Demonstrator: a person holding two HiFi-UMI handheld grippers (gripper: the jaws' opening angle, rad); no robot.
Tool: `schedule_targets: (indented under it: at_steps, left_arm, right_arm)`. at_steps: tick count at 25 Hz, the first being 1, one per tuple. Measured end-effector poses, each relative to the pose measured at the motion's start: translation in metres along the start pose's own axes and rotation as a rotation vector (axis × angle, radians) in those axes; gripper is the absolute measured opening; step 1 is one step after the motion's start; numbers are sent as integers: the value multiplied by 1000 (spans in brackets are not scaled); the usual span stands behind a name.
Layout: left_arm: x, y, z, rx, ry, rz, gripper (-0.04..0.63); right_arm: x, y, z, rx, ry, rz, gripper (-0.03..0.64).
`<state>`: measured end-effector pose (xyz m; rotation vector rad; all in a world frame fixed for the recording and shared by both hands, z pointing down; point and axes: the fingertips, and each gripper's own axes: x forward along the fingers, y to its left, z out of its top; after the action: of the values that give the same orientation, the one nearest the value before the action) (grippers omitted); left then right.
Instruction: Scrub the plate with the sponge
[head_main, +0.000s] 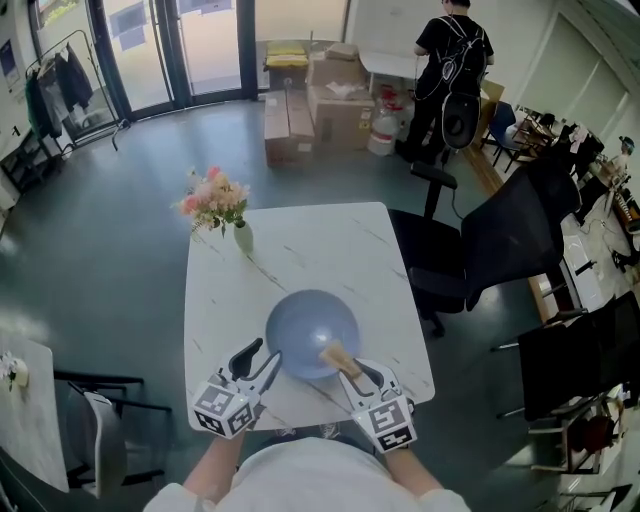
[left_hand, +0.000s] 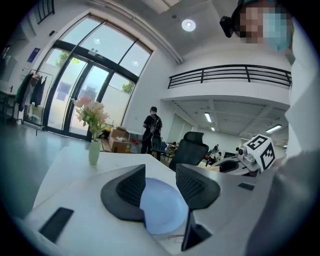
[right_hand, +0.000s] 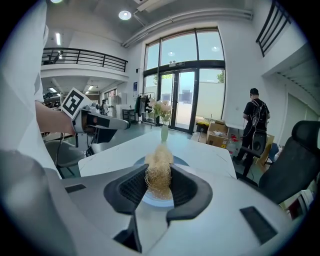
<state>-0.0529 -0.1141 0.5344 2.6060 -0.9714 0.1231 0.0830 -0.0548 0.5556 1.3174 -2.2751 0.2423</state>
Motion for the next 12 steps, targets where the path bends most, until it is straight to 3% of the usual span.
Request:
schedule_targets:
  at_steps: [4, 12]
  left_arm:
    - [-7, -8, 2, 4, -4, 5, 187]
    - [-16, -20, 5, 92, -5, 28, 97]
  right_arm:
    - [-3, -1, -2, 0, -2, -2, 123]
    - [-4, -3, -1, 19, -22, 6, 123]
